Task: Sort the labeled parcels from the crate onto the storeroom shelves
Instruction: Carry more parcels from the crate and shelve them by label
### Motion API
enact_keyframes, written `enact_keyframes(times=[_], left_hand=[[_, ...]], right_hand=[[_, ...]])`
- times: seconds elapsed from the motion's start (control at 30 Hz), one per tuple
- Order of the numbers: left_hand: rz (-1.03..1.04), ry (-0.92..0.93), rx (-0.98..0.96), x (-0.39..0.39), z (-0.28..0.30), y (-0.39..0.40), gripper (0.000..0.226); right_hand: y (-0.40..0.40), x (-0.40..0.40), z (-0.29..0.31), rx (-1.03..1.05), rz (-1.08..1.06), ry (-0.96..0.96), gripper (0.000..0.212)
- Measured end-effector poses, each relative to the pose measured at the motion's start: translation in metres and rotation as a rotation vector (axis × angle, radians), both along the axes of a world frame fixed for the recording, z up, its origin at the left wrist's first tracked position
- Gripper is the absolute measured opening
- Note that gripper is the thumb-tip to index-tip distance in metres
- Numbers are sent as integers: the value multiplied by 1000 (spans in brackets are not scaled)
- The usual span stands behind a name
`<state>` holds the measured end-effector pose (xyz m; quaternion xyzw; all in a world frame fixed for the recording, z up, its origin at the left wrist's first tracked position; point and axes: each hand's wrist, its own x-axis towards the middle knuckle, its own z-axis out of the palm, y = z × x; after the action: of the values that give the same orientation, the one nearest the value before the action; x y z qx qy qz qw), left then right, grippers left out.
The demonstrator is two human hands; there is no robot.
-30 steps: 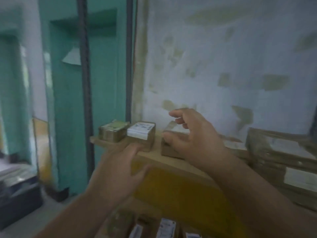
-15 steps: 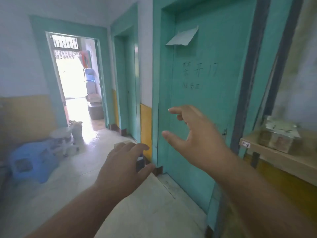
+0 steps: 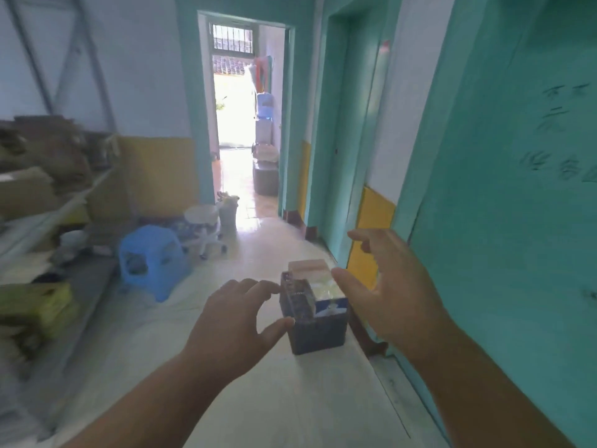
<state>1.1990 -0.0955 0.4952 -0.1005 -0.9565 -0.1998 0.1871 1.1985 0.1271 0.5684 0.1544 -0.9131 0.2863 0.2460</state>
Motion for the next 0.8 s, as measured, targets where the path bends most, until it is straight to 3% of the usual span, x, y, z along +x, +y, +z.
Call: enact_keyframes(times=[0.27, 0.57, 0.8], left_hand=[[-40, -96, 15, -225, -52, -59, 50], [-344, -231, -37, -446, -54, -21, 46], [-396, -274, -15, -611, -86, -2, 49]], right_hand=[[-58, -210, -49, -39, -65, 39, 44], [-39, -384, -61, 9, -291, -46, 46], [-16, -539, -83, 19, -311, -43, 46]])
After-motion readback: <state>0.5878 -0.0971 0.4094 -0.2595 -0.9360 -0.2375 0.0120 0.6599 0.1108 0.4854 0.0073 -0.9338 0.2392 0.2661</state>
